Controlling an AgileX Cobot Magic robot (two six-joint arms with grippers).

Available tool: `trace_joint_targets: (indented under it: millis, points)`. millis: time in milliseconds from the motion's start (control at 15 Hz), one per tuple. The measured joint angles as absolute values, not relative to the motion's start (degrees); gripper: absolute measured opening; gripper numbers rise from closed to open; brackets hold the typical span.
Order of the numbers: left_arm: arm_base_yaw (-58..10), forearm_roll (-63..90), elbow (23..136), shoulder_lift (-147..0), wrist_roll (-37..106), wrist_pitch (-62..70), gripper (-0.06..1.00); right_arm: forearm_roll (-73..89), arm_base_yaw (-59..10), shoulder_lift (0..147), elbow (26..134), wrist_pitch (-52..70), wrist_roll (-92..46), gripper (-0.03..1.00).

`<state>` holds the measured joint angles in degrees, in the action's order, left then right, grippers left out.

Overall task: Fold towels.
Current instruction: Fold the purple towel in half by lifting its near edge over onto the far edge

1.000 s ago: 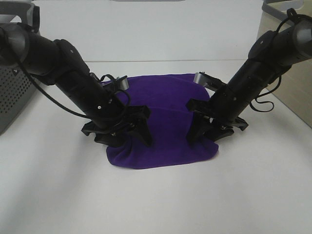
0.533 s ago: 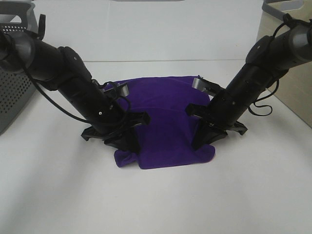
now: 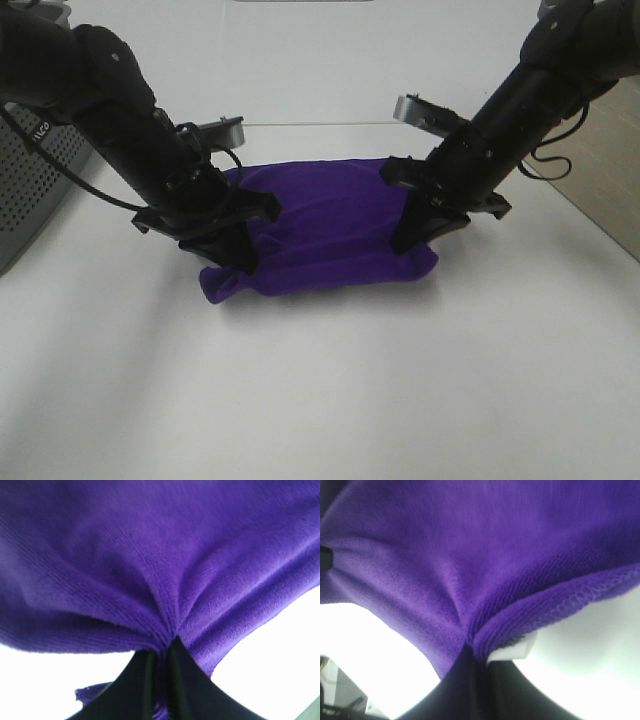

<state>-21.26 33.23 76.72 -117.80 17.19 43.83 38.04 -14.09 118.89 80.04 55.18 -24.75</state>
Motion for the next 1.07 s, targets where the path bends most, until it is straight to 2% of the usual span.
trace_joint_targets:
  millis: [200, 467, 600, 867, 1067]
  points:
    - [-18.91, 33.86, 79.64, -117.4, 17.02, 41.02, 0.02, 37.24, -14.27, 120.38, 88.64, 54.09, -24.75, 0.03]
    - [-18.22, 30.88, 88.41, -121.07, 17.36, 34.26, 0.02, 32.95, -14.32, 130.41, 108.23, 53.69, -21.6, 0.03]
    - [-18.22, 29.56, 91.56, -123.59, 17.36, 32.89, 0.02, 32.09, -14.27, 134.3, 113.22, 53.69, -21.26, 0.03]
    - [-18.05, 28.02, 101.13, -131.44, 17.59, 32.14, 0.03, 29.45, -14.15, 139.17, 119.4, 52.25, -20.05, 0.03]
    - [-17.99, 27.67, 104.74, -134.65, 17.59, 33.12, 0.14, 27.39, -14.15, 140.15, 119.52, 50.76, -19.14, 0.05]
